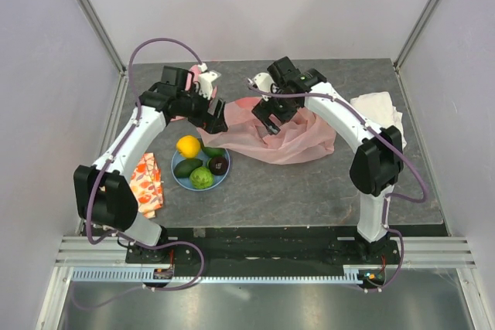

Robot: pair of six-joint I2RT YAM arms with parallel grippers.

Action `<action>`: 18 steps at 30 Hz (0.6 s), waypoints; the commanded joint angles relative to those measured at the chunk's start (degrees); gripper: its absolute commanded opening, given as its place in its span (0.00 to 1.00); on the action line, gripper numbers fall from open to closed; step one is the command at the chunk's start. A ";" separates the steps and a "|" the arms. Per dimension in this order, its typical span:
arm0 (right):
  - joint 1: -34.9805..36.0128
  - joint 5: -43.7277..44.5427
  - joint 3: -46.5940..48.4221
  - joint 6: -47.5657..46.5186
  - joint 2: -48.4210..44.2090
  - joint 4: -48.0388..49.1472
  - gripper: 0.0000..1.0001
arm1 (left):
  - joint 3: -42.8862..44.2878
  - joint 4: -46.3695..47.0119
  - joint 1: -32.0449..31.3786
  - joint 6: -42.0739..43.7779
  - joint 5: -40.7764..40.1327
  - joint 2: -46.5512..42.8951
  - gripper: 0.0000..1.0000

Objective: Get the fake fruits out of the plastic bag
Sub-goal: Adjust the plastic bag at the center of the board.

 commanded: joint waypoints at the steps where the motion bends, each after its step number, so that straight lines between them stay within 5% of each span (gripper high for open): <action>1: -0.26 14.40 -2.64 -1.57 -1.46 1.46 0.98 | 1.52 -1.76 -3.61 5.51 -6.06 0.85 0.94; 7: -0.26 16.20 -6.25 -6.15 -1.73 -6.87 0.98 | 4.33 -3.08 -3.97 3.93 -5.90 2.69 0.51; 8: -0.35 14.80 -8.26 -6.15 -2.51 -7.58 0.94 | 5.12 -3.25 -4.06 3.75 -5.46 3.39 0.28; 10: -0.26 13.73 -10.46 -6.93 -3.22 -8.20 0.81 | 6.18 -3.34 -4.06 2.70 -4.84 4.36 0.02; 11: -0.26 13.73 -10.30 -7.37 -2.87 -8.46 0.65 | 7.75 -3.78 -4.06 2.61 -4.49 4.89 0.02; 15: -2.18 12.77 -2.41 -8.96 0.81 -11.09 0.27 | 14.34 -4.92 -3.97 0.86 -1.86 10.15 0.02; 16: -2.63 12.15 3.70 -9.48 1.95 -11.80 0.04 | 15.75 -4.92 -3.97 0.33 -1.33 11.04 0.01; 18: -4.64 12.67 10.06 -8.96 5.56 -11.46 0.00 | 21.37 -4.84 -3.97 -1.68 0.25 13.41 0.02</action>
